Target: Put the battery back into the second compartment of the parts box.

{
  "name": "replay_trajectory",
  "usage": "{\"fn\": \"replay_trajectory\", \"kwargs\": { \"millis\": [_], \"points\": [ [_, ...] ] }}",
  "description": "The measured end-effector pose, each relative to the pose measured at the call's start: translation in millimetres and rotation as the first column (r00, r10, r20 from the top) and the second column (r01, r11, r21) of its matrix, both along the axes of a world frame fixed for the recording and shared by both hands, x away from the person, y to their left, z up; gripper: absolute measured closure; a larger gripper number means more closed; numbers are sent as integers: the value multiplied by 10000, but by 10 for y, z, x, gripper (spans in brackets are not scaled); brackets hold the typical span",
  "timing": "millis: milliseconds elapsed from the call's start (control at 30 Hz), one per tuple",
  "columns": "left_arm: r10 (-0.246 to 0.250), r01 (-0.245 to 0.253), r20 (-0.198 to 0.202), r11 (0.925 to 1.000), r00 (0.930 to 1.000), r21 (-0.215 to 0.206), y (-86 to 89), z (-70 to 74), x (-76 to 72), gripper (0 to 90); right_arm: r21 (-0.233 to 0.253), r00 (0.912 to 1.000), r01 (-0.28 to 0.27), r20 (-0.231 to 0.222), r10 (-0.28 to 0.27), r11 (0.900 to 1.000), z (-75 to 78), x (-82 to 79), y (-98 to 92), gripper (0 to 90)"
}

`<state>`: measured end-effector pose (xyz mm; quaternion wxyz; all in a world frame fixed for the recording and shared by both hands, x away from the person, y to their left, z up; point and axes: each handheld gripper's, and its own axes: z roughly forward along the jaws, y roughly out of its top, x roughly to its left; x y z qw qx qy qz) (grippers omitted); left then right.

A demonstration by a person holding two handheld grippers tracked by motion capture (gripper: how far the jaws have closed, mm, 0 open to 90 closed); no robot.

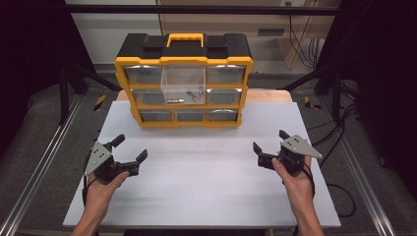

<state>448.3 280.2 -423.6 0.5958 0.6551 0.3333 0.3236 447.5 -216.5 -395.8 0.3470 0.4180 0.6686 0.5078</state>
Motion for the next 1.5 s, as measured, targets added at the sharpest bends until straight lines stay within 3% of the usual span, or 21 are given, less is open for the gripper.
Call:
{"fn": "replay_trajectory", "kwargs": {
  "millis": [400,633,900,1167,1333,1500],
  "points": [
    [-218,218,127,9998,9997,-44,-85,128,-34,25,34,10000,-76,-63,76,10000,-255,-58,-59,52],
    [-330,331,-91,9993,9994,152,-216,240,-62,79,105,9992,-395,-73,395,9992,-349,-74,-83,61],
    [-219,226,-476,9996,9986,145,-407,343,30,245,384,9991,-355,-212,364,9986,-376,-97,-138,66],
    [-23,44,-983,9998,9952,207,-587,434,150,431,304,9987,-455,-223,462,9985,-400,-101,-105,67],
    [214,-186,-883,9993,9959,320,-677,493,201,598,345,9979,-575,-265,584,9978,-400,-103,-72,67],
    [-19,48,-785,9993,9969,361,-736,519,233,825,234,9967,-740,-322,748,9970,-405,-115,-39,70]
  ]
}}
